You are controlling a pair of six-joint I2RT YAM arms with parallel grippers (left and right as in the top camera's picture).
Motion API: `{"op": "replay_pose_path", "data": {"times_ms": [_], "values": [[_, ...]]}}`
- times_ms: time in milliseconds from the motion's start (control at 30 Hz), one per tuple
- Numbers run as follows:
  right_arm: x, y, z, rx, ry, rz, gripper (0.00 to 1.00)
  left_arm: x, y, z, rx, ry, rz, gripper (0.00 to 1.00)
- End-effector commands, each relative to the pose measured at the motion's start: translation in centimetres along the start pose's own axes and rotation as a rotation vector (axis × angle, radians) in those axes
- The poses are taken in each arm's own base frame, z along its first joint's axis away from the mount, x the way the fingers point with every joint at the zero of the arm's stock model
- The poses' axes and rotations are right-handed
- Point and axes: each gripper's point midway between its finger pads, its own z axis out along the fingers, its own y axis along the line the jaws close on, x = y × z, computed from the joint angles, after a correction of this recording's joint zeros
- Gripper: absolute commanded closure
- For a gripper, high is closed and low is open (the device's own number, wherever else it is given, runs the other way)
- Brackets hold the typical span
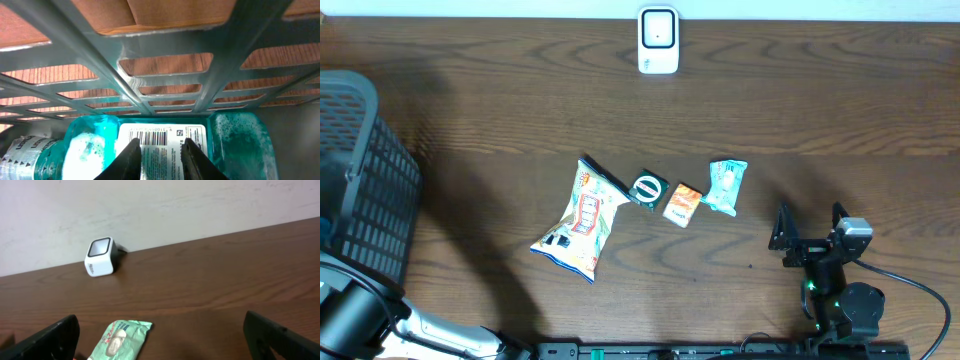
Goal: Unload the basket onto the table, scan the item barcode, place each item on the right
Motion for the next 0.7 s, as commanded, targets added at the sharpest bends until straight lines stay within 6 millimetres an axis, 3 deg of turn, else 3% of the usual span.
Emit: {"op": "replay_pose_path", "data": {"times_ms": [0,167,300,433,633,667], "values": [[0.2,0.2,0.0,-0.011,0.005,-0.003,0.01,1.0,0.5,1.5,-0.031,0.036,0.033,0.74],[0.1,0.2,0.0,-0.011,0.005,-0.003,0.01,5.1,1.4,2.9,-0.079,0.175,0.062,0.78],[0.1,0.2,0.0,-0.011,0.005,-0.003,0.01,7.3,1.9,2.9,-0.107,0.254,-0.032,0.78],[0.1,0.2,0.0,-0.011,0.005,-0.003,0.01,9.3,-0.6,2.3,0.025,0.368,-0.131,0.78],[0.1,0.2,0.0,-0.011,0.005,-0.003,0.01,11.0,-1.8,1.1,0.073,0.451,-0.128,0.77],[0.1,0.2,0.0,-0.011,0.005,-0.003,0.01,10.6,-2.0,0.8,0.081,0.441,-0.124,0.67]]}}
